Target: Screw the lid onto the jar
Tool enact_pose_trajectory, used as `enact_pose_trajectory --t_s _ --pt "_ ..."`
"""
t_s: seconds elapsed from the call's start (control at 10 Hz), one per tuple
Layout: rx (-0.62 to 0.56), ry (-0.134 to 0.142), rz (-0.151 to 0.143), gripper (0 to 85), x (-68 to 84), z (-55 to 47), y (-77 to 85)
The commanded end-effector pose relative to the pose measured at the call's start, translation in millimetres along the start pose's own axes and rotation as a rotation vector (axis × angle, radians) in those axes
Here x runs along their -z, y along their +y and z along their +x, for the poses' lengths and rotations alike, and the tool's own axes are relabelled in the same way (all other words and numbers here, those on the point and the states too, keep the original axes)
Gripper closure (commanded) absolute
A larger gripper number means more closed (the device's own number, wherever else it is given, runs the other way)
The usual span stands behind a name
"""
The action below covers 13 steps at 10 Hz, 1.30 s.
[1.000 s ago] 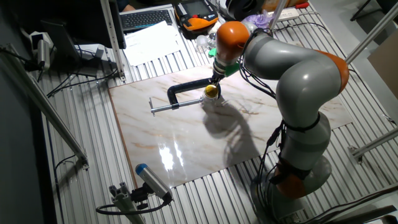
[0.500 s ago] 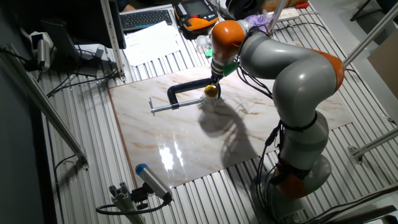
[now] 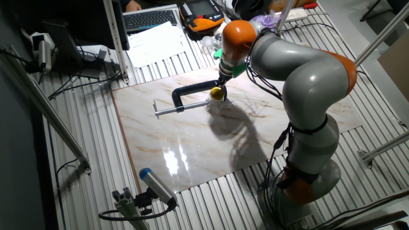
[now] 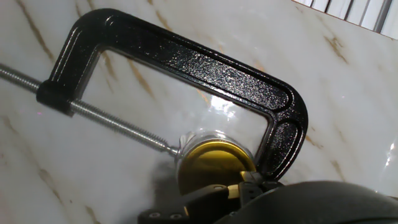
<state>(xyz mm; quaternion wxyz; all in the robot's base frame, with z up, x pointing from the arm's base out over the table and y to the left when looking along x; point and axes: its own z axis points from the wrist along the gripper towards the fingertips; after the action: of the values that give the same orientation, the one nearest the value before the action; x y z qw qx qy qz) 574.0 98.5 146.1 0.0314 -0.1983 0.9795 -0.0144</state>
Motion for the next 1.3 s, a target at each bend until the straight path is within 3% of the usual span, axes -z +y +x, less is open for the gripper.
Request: enact_pose_trajectory --t_s 0.0,0.1,0.7,0.9,1.1,1.2 --pt "0.002 0.005 0.009 85.0 -0.5 0.0 -0.4" --pt "0.012 0.017 0.024 85.0 -1.4 -0.7 -0.2" --pt "0.050 0.051 0.019 85.0 0.3 -0.2 0.0" --pt "0.050 0.048 0.003 85.0 0.3 0.1 0.1" --pt "0.024 0.033 -0.042 85.0 -0.4 -0.2 1.5" --pt "0.024 0.029 -0.042 85.0 -1.2 -0.2 3.9"
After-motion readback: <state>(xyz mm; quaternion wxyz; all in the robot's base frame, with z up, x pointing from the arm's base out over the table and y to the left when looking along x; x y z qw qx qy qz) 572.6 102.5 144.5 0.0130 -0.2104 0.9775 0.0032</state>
